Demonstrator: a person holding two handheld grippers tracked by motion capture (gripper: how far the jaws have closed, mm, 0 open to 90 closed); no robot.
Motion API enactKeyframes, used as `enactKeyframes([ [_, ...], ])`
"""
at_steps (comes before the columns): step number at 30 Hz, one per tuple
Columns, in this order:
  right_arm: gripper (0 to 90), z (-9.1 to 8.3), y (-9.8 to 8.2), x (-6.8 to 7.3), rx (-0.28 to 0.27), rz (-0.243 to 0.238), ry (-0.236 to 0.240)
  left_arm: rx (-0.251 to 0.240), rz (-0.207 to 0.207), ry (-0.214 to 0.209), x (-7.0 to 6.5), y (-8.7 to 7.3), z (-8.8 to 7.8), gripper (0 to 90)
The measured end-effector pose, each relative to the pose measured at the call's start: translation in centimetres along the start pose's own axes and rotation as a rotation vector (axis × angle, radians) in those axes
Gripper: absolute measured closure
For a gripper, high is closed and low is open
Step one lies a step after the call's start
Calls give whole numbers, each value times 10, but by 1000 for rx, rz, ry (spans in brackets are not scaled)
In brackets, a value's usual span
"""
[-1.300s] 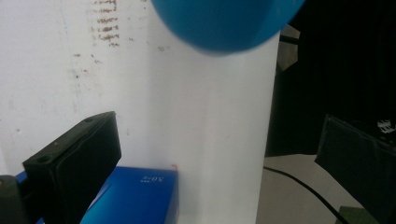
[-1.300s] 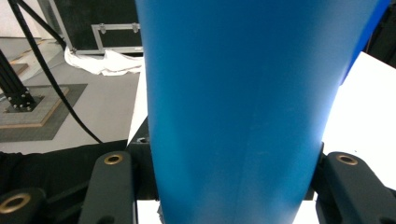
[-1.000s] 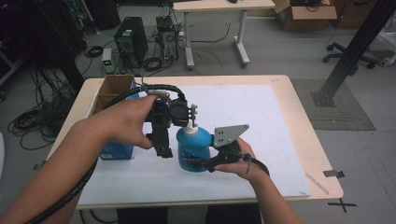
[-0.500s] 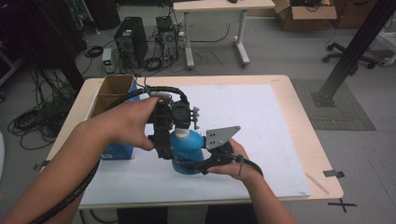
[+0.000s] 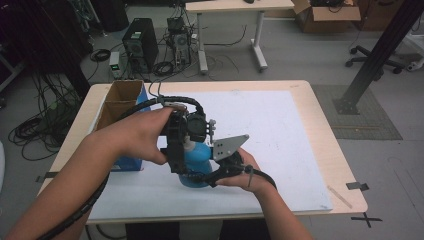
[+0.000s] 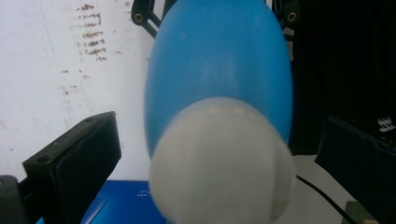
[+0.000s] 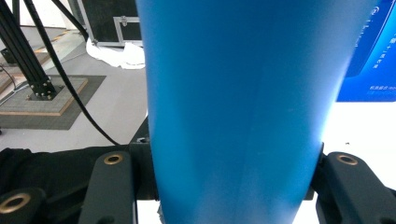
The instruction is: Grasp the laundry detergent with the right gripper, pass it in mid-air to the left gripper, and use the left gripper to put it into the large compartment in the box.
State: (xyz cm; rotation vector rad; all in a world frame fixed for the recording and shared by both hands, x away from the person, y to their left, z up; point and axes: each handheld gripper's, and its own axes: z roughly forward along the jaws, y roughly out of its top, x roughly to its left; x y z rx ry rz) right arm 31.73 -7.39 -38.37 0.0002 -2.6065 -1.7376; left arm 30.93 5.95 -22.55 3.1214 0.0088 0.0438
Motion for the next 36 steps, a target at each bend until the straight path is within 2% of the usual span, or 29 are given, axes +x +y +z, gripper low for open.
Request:
enactKeyframes([
  [11,438,6,2,1,0,-6,-9,13,0,-7,0,1,7,2],
  [20,439,7,3,1,6,-6,-18,27,1,11,-2,1,10,11],
  [36,439,5,3,3,-3,1,-30,30,24,49,-5,4,7,136],
])
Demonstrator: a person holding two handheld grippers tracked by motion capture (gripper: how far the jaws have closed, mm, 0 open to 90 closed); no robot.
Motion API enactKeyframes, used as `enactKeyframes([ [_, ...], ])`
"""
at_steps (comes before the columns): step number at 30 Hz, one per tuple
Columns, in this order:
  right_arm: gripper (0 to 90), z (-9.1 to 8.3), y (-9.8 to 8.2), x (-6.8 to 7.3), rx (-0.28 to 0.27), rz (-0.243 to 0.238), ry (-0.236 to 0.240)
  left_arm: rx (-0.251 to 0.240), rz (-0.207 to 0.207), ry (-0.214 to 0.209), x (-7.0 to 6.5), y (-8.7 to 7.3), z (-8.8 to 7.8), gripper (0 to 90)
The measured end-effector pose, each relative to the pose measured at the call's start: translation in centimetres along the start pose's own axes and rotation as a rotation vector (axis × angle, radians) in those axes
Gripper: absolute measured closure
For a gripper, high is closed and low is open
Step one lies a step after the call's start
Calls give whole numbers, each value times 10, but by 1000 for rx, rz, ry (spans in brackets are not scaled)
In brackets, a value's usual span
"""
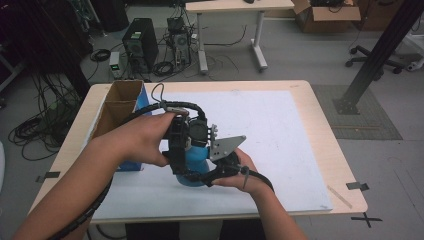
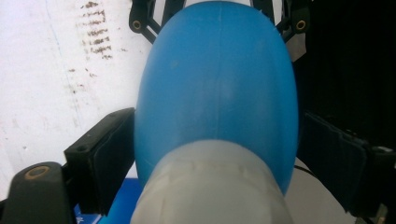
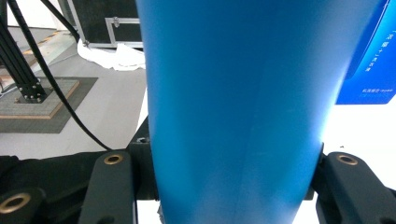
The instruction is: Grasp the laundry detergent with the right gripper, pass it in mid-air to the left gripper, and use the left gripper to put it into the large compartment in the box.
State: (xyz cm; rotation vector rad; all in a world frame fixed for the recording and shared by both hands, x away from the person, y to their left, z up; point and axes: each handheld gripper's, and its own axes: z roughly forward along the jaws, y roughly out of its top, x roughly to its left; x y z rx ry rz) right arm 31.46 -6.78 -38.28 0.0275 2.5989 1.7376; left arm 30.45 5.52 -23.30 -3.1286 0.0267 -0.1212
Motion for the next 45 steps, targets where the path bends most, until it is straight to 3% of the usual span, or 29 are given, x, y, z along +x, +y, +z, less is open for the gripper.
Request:
enactKeyframes([
  [13,438,-1,3,1,-1,-7,-8,15,-9,12,1,1,0,212],
  [28,438,-1,4,1,-4,-4,-6,19,25,20,-1,3,-2,319],
  [37,439,2,4,2,-1,-10,-4,24,22,25,-1,1,-2,371],
  [45,439,2,6,3,1,-9,-2,31,42,22,-1,0,-3,380],
])
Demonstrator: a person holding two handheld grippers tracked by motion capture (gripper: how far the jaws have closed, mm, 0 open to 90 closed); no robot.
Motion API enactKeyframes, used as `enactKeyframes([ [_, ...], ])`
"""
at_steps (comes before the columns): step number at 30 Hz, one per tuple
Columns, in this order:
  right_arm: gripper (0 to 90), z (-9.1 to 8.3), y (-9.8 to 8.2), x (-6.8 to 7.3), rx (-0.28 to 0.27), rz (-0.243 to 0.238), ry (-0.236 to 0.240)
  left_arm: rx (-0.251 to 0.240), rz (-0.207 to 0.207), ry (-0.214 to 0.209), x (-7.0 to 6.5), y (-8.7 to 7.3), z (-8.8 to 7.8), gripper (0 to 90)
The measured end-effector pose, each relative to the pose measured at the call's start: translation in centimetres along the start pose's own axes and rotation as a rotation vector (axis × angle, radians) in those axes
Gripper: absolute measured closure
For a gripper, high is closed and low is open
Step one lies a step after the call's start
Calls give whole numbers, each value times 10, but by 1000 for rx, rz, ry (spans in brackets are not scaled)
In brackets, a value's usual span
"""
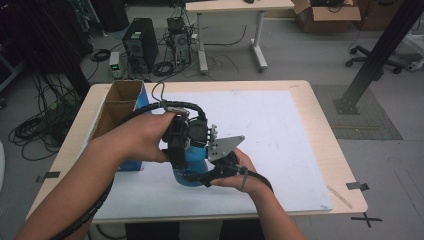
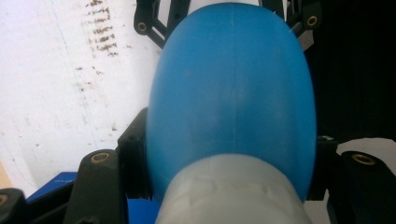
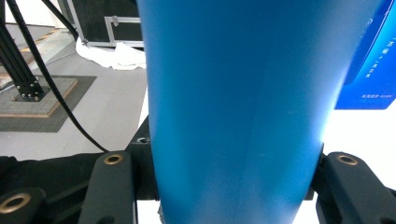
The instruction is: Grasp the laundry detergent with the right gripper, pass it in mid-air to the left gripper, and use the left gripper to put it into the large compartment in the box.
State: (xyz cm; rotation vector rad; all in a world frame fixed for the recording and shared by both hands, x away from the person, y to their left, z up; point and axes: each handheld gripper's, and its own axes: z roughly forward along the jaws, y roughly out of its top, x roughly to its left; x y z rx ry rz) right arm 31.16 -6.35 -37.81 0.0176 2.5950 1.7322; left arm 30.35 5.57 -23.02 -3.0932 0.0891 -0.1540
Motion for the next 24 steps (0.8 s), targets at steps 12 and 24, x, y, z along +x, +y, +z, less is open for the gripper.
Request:
enactKeyframes([
  [12,430,-2,0,1,-23,-21,-16,63,-4,23,-4,6,-5,384],
  [24,430,-5,1,1,-55,-26,-5,47,-25,17,-5,8,-11,385],
])
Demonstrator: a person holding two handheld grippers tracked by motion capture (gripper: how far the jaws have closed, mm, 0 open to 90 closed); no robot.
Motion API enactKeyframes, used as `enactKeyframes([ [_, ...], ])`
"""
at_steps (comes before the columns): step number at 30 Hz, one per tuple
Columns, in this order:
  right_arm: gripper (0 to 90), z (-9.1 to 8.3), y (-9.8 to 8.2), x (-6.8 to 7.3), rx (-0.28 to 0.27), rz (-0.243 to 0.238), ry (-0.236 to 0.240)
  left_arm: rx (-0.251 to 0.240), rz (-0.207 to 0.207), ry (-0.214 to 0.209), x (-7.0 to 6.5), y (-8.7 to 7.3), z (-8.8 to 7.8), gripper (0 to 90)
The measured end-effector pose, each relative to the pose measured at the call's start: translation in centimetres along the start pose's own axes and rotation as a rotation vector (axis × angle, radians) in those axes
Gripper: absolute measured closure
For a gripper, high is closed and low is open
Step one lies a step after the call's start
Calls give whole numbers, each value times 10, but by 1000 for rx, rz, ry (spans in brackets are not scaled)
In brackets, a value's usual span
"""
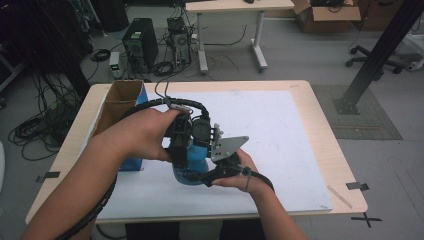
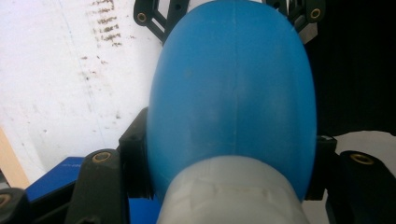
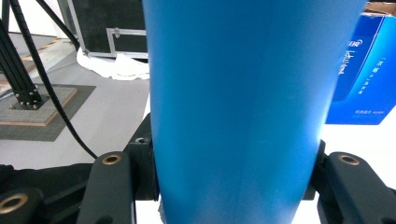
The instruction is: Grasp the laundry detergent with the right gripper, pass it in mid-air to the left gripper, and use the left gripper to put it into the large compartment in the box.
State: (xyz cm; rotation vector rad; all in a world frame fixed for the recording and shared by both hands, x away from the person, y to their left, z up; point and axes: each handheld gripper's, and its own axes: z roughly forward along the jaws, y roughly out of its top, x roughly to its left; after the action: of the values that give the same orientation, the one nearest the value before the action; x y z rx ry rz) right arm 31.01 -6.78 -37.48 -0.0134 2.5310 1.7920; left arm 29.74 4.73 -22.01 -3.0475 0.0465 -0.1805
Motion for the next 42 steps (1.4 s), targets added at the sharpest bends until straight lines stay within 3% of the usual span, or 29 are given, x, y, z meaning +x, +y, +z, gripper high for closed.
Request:
enactKeyframes([
  [6,420,0,-1,1,-8,9,10,8,-10,-2,-1,2,0,385],
  [9,337,1,-2,1,-33,32,7,21,-21,4,0,2,0,386],
  [17,248,-2,-4,1,-65,50,-9,23,-47,-3,3,0,-2,385],
  [33,25,-14,-3,1,-83,86,-62,5,-92,-32,7,-1,-6,384],
  [42,0,-18,-5,0,-85,86,-56,-2,-122,-40,9,-4,-6,384],
])
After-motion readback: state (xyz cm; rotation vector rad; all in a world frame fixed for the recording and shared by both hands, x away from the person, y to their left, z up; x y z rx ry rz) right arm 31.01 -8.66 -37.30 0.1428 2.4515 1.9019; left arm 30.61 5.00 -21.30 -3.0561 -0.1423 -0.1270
